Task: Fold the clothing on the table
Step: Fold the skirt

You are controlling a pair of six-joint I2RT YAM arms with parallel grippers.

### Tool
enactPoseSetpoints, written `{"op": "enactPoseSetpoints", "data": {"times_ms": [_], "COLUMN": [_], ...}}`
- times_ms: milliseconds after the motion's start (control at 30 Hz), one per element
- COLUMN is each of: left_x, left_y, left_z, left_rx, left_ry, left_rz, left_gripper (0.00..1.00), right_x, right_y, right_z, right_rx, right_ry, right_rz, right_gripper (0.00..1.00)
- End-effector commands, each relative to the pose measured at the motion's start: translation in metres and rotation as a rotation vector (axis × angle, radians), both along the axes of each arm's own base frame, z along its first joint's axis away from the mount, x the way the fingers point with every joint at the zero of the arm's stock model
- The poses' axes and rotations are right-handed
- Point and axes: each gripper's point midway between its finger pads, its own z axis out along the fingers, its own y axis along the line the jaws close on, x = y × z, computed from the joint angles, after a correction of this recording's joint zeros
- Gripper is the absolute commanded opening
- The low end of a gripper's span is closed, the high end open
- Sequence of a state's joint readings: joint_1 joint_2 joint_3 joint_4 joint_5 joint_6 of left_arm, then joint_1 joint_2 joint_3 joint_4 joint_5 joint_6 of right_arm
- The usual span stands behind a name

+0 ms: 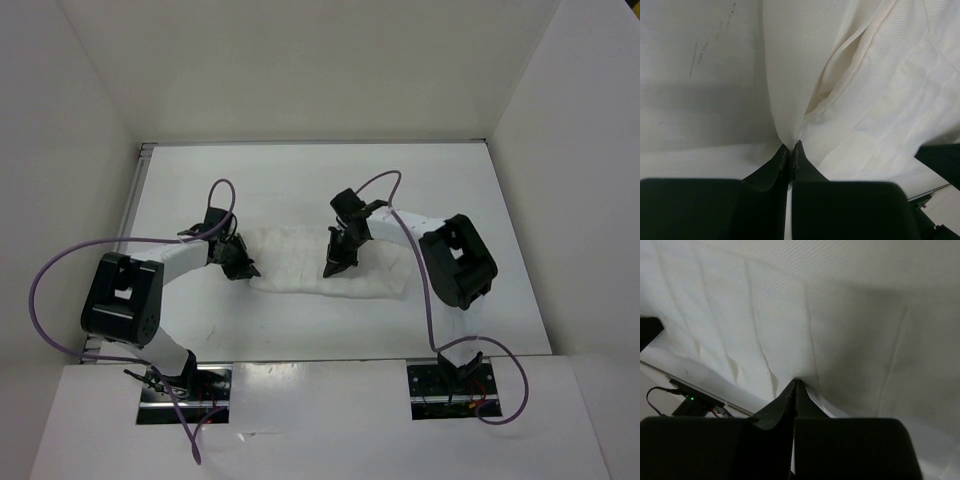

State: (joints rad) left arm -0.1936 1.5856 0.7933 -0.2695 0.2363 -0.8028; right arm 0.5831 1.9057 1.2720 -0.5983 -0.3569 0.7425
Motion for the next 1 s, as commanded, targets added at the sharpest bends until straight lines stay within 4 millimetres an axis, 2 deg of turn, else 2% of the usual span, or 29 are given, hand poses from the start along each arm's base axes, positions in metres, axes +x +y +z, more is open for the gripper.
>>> {"op": "enactPoseSetpoints", "data": {"times_ms": [0, 33, 67, 133, 167, 200, 300, 367, 400, 533, 567, 600, 633, 667, 700, 733, 767, 800, 833, 867, 900, 967], "left_x": [0.010, 0.012, 0.020, 0.025, 0.026, 0.030, 0.028, 0.021, 0.020, 0.007, 0.009, 0.008, 0.009, 0.010, 0.010, 0.011, 0.009, 0.010, 0.010, 0.011, 0.011, 0.012], "left_y": [-0.001, -0.005, -0.006, -0.016, -0.019, -0.028, -0.053, -0.069, -0.077, -0.092, -0.091, -0.090, -0.089, -0.089, -0.089, -0.088, -0.087, -0.086, -0.086, -0.085, -0.085, -0.085], "left_z": [0.030, 0.038, 0.053, 0.078, 0.088, 0.112, 0.148, 0.160, 0.172, 0.173, 0.172, 0.162, 0.161, 0.156, 0.156, 0.156, 0.154, 0.154, 0.154, 0.153, 0.153, 0.150], "left_rx": [0.012, 0.008, 0.001, -0.009, -0.014, -0.047, -0.134, -0.209, -0.248, -0.298, -0.285, -0.275, -0.262, -0.259, -0.259, -0.248, -0.246, -0.239, -0.239, -0.232, -0.232, -0.225], "left_ry": [-0.079, -0.095, -0.133, -0.201, -0.219, -0.270, -0.348, -0.355, -0.393, -0.378, -0.385, -0.344, -0.351, -0.339, -0.339, -0.346, -0.337, -0.339, -0.339, -0.341, -0.341, -0.338], "left_rz": [-0.039, -0.050, -0.049, -0.080, -0.089, -0.111, -0.171, -0.210, -0.232, -0.264, -0.263, -0.259, -0.261, -0.260, -0.260, -0.261, -0.261, -0.255, -0.255, -0.250, -0.250, -0.257], "left_gripper": [0.00, 0.00, 0.00, 0.00, 0.00, 0.00, 0.00, 0.00, 0.00, 0.00, 0.00, 0.00, 0.00, 0.00, 0.00, 0.00, 0.00, 0.00, 0.00, 0.00, 0.00, 0.00], "right_x": [0.003, 0.003, -0.002, -0.006, -0.007, -0.005, -0.002, 0.000, 0.001, 0.003, 0.007, 0.008, 0.009, 0.015, 0.017, 0.014, 0.014, 0.016, 0.018, 0.014, 0.012, 0.010], "right_y": [0.014, 0.012, 0.014, 0.017, 0.021, 0.023, 0.030, 0.031, 0.032, 0.033, 0.035, 0.033, 0.032, 0.028, 0.022, 0.017, 0.008, -0.001, -0.014, -0.026, -0.037, -0.066], "right_z": [-0.018, -0.025, -0.030, -0.042, -0.043, -0.045, -0.043, -0.044, -0.042, -0.031, -0.016, -0.008, 0.001, 0.022, 0.034, 0.040, 0.045, 0.063, 0.068, 0.066, 0.076, 0.071], "right_rx": [0.003, -0.013, -0.022, -0.027, -0.027, -0.028, -0.020, -0.019, -0.020, -0.009, 0.002, 0.002, 0.002, 0.015, 0.021, 0.013, 0.006, 0.010, -0.002, -0.020, -0.029, -0.079], "right_ry": [0.003, 0.011, 0.024, 0.047, 0.047, 0.048, 0.036, 0.035, 0.036, 0.016, -0.017, -0.032, -0.051, -0.095, -0.104, -0.118, -0.118, -0.164, -0.161, -0.153, -0.170, -0.149], "right_rz": [0.041, 0.038, 0.049, 0.061, 0.070, 0.070, 0.079, 0.079, 0.079, 0.087, 0.085, 0.081, 0.077, 0.051, 0.037, 0.031, 0.001, -0.020, -0.058, -0.077, -0.101, -0.170], "right_gripper": [0.00, 0.00, 0.00, 0.00, 0.00, 0.00, 0.00, 0.00, 0.00, 0.00, 0.00, 0.00, 0.04, 0.12, 0.21, 0.24, 0.28, 0.31, 0.31, 0.34, 0.35, 0.37]}}
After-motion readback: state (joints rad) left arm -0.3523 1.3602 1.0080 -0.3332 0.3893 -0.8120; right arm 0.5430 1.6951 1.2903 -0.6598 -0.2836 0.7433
